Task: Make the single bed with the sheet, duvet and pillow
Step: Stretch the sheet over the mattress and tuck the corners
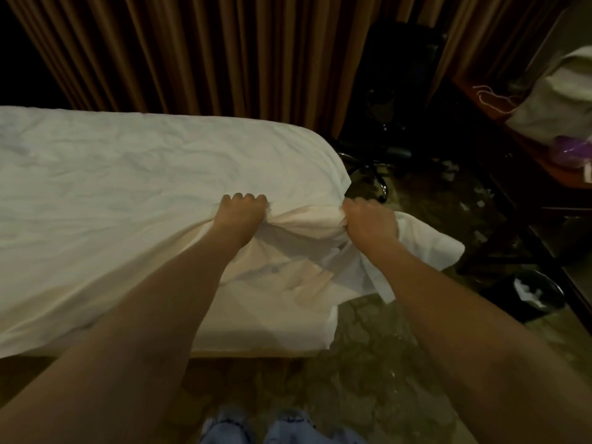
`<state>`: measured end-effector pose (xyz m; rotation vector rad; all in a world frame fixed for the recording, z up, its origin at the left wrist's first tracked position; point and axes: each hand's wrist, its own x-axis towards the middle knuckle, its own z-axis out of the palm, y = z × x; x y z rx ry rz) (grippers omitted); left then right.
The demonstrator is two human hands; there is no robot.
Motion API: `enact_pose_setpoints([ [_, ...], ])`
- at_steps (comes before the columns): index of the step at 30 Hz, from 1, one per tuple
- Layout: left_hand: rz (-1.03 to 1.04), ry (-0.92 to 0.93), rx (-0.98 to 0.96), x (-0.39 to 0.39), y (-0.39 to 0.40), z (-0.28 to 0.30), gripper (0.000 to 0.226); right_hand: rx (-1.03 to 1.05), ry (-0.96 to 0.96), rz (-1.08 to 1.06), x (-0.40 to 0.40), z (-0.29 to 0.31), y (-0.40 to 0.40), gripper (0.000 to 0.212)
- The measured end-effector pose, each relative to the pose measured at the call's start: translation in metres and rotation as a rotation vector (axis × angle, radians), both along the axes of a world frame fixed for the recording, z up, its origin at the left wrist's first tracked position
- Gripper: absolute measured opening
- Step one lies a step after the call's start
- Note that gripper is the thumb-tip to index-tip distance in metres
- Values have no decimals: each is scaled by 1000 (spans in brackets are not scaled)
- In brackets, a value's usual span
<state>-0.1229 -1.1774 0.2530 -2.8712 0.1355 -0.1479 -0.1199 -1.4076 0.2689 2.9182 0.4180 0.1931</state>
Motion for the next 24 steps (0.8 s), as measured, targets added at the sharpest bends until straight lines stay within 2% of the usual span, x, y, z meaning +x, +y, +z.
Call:
enact_pose_setpoints([
  [3, 34, 12, -39, 22, 9, -4, 26, -51, -29, 37, 34, 1, 10, 27],
  [7, 79, 53, -57, 71, 27, -26, 26, -55, 44, 52, 92, -22, 32, 29],
  [14, -3, 171, -5, 198, 26, -74, 26, -66, 209, -37, 208, -69, 34, 32],
  [19, -37, 178, 1, 285, 17, -90, 25, -7, 207, -107, 280, -86, 28, 28],
  [24, -62, 319, -24, 316, -4, -149, 23, 1, 351, -89, 313, -142, 11, 28],
])
